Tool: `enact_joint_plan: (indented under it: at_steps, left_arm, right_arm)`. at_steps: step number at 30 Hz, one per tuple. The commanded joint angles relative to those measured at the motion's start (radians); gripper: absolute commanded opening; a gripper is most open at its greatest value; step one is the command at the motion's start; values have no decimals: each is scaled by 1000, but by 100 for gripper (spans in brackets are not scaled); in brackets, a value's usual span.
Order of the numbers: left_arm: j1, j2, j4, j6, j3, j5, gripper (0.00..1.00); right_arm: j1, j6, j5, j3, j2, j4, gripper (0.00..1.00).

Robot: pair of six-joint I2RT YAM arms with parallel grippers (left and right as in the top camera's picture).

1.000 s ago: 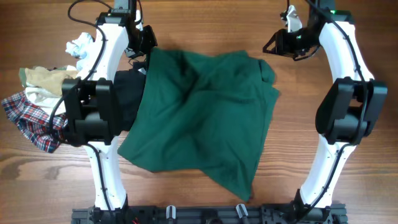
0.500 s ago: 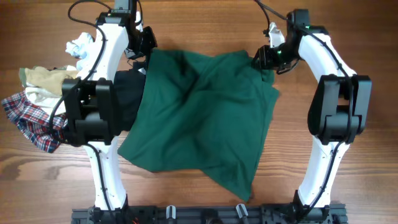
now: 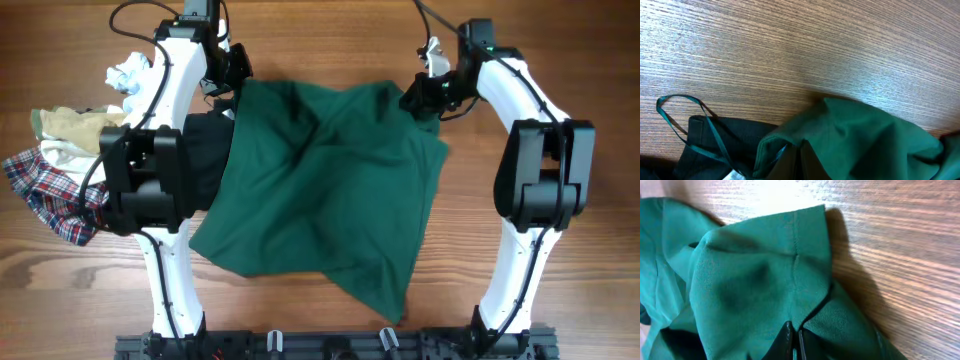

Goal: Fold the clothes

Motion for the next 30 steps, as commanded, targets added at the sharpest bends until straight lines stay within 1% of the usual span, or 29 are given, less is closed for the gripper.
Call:
enact_joint_plan:
  at_steps: [1, 3, 8, 10, 11, 12, 13, 14, 15, 20, 23, 27, 28, 30]
  left_arm:
    - [-4, 4, -1, 2, 7, 11, 4]
    - [-4, 4, 5, 2, 7, 12, 4]
    - [-4, -54, 90, 2, 7, 11, 4]
    - [-4, -83, 116, 2, 7, 4, 4]
    - [-4, -90, 114, 2, 7, -4, 4]
    - [-4, -93, 111, 2, 7, -4, 4]
    - [-4, -93, 108, 2, 7, -4, 4]
    - [-4, -93, 107, 2, 7, -3, 4]
    - [-4, -93, 106, 2, 7, -3, 4]
    - [-4, -93, 98, 2, 7, -3, 4]
    - [-4, -93, 97, 2, 7, -3, 4]
    - [-4, -93, 88, 2, 7, -3, 4]
    - [-4, -93, 84, 2, 7, -3, 4]
    - [-4, -93, 82, 2, 7, -3, 4]
  right_arm:
    - [-49, -8, -34, 88, -16, -9, 5]
    - [-77, -30, -32, 129, -39, -13, 4]
    - [-128, -81, -15, 239, -45, -17, 4]
    - [-128, -73, 60, 247, -45, -46, 4]
    - [-127, -74, 115, 245, -44, -92, 4]
    - [-126, -93, 146, 240, -43, -126, 26]
    - [-124, -134, 151, 235, -42, -157, 44]
    - [-121, -149, 154, 219, -42, -170, 59]
    - [-120, -161, 154, 204, -42, -174, 63]
    - [-104, -188, 119, 106, -42, -124, 65]
    - [-74, -185, 82, 38, -41, -48, 65]
    - [-42, -164, 82, -32, -41, 45, 65]
    - [-35, -157, 79, -37, -41, 61, 63]
    - [-23, -154, 77, -37, -41, 77, 53]
